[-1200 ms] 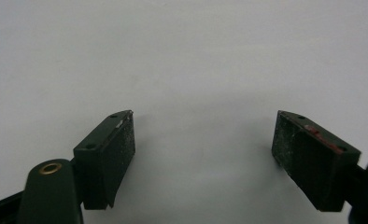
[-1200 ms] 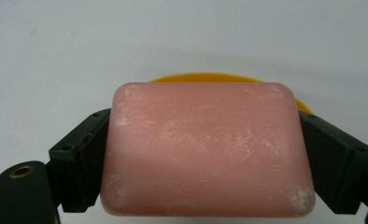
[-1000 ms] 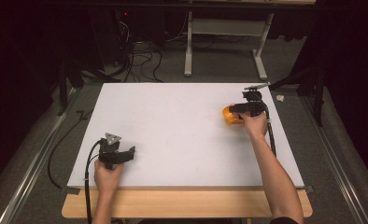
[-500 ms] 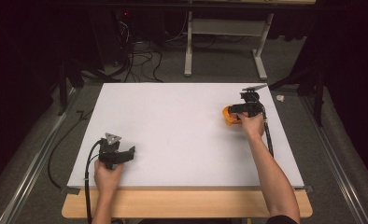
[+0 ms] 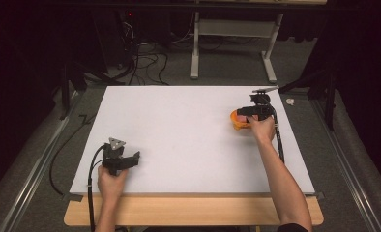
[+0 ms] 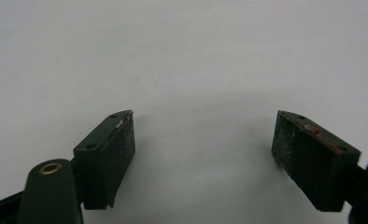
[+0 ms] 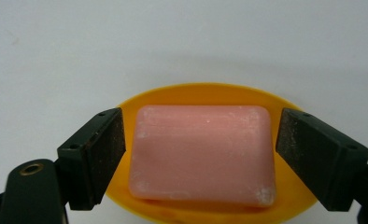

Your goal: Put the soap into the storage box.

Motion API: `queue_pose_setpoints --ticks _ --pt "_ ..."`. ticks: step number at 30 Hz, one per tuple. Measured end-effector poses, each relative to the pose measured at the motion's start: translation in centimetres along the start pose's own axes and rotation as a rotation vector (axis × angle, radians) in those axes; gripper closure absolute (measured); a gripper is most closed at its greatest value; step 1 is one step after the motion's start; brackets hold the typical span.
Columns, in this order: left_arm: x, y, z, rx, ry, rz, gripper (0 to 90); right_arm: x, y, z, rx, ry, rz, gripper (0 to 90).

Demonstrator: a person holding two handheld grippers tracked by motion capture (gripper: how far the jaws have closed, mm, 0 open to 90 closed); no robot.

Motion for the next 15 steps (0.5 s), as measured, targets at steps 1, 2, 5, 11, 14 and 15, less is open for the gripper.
queue_pose_setpoints --ticks 1,2,5,11,14,15 --pt "0.0 0.0 0.0 0.000 0.000 0.000 21.7 0.5 0.0 0.0 0.005 -0.012 -0.008 16.5" --pt "0.0 0.0 0.0 0.001 -0.001 -0.001 21.6 0.6 0.0 0.0 0.008 -0.016 -0.012 16.5" --pt "0.0 0.0 0.0 0.002 -0.003 -0.002 21.7 1.3 0.0 0.1 0.018 -0.035 -0.022 17.1" --pt "0.0 0.0 0.0 0.001 -0.003 -0.002 21.7 2.3 -0.4 0.7 0.031 -0.057 -0.048 19.2" --pt "0.0 0.0 0.0 0.002 -0.003 -0.002 21.7 3.0 -0.7 1.3 0.049 -0.075 -0.058 20.8" --pt "0.0 0.0 0.0 0.002 -0.003 -0.002 21.7 3.3 -0.8 1.4 0.047 -0.084 -0.061 21.1"
Point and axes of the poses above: each handheld gripper's, and its own axes: x roughly backward along the jaws, z roughly out of its underside, y roughly to its left, the point moved 2 cm from there along -x, roughly forward along the jaws, and after that the axes turned 6 degrees about -x, right-handed, at the moved point
